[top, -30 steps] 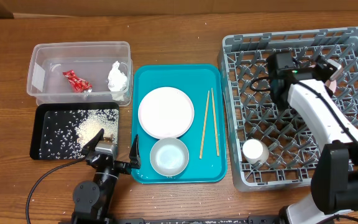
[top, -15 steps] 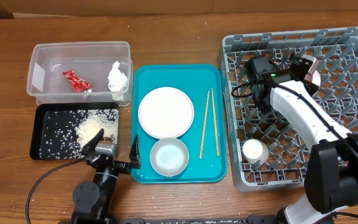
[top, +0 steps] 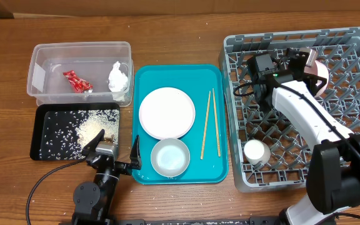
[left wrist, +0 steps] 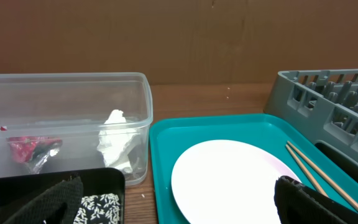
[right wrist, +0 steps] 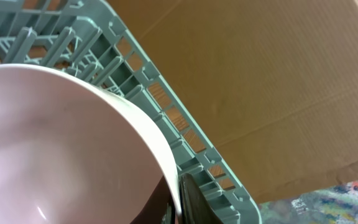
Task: Sort waste into correct bins and load items into the dishwasher
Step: 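Place the pink bowl into the dish rack and release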
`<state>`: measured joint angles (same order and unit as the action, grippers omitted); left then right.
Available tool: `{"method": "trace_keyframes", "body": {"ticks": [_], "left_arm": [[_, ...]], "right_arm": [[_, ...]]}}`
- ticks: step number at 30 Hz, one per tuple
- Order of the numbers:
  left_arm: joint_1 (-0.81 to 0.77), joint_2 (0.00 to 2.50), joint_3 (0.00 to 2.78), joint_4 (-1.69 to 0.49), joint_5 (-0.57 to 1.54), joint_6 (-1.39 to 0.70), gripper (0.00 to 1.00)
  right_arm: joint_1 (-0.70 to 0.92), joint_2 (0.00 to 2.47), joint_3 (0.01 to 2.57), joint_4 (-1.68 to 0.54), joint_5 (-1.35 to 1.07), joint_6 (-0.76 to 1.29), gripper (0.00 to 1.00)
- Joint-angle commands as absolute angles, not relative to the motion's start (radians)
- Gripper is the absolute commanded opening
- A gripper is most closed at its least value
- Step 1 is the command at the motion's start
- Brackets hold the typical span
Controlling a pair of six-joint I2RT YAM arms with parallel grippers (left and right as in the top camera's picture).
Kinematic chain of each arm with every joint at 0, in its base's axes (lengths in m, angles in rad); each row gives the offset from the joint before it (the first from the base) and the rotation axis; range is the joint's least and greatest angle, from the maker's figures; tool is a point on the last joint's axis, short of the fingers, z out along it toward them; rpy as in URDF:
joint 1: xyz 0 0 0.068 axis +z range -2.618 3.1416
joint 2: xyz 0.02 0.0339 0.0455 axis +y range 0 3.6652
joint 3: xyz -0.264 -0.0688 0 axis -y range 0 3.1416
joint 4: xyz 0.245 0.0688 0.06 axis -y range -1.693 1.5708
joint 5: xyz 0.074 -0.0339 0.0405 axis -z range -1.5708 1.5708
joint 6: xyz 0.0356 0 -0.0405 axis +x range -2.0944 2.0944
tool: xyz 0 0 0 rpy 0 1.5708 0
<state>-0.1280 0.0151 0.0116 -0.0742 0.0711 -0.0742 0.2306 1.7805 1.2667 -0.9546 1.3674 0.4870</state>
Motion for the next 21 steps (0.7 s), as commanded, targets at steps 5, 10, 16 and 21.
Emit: {"method": "trace_keyframes", "body": {"ticks": [5,10,16,21], "left_arm": [[-0.117,0.004,0.005,-0.071,0.072,-0.067,1.00],[-0.117,0.004,0.005,-0.071,0.072,-0.067,1.00],[-0.117,0.004,0.005,-0.071,0.072,-0.067,1.00],[-0.117,0.004,0.005,-0.071,0.072,-0.067,1.00]], "right_arm": [[0.283,1.822,1.246,-0.951,1.368,0.459,0.04],[0.350,1.859,1.244,-0.952,1.372,0.459,0.04],[0.386,1.876,1.244,-0.955,1.405,0.459,0.08],[0.402,1.876,1.244,-0.953,1.431,0.459,0.06]]}}
